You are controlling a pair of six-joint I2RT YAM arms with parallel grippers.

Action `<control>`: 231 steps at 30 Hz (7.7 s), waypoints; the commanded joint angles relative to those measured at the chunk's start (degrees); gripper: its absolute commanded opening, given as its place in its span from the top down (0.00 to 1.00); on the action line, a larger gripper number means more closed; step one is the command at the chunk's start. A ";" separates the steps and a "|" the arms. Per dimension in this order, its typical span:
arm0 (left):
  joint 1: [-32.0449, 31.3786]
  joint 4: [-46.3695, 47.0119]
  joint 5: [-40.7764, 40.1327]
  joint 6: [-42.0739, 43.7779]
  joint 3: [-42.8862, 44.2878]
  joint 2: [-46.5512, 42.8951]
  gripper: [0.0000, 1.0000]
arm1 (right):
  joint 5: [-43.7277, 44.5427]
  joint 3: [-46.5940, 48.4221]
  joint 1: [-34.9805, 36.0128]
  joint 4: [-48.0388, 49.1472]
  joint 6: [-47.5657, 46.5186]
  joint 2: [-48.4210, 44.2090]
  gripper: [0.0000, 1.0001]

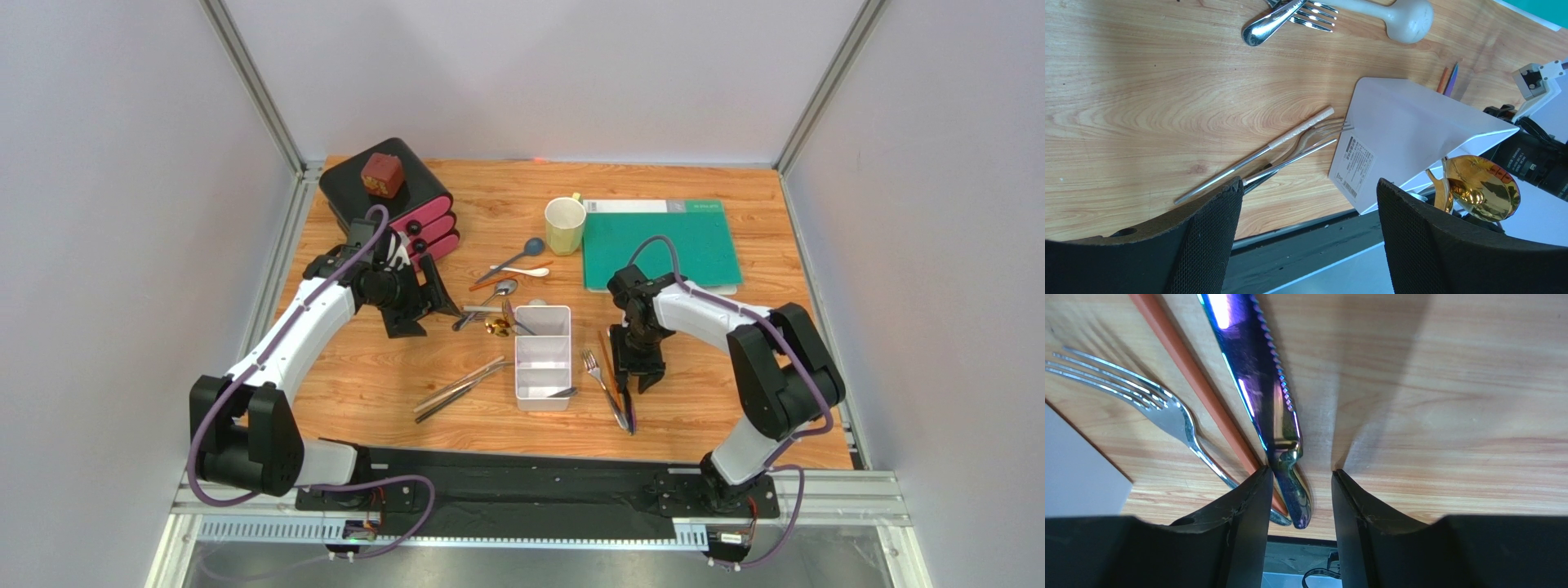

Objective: Sort the eating utensils into containers
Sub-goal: Pick up the knife at the center of the board, then place the knife in the storage box, then pick up the fork at the center of the board.

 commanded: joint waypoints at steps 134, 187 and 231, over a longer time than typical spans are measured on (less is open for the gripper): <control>0.50 1.05 -0.60 1.07 -1.06 -2.30 0.16 | 12.84 -0.41 24.96 35.34 -11.38 -20.30 1.00; 0.50 1.23 -0.25 1.24 -2.12 -2.13 0.16 | 18.11 0.64 26.36 26.55 -11.11 -25.83 0.65; 0.50 3.07 0.72 1.33 -3.44 0.07 0.16 | -4.82 -3.75 6.24 10.02 -9.35 -16.53 0.50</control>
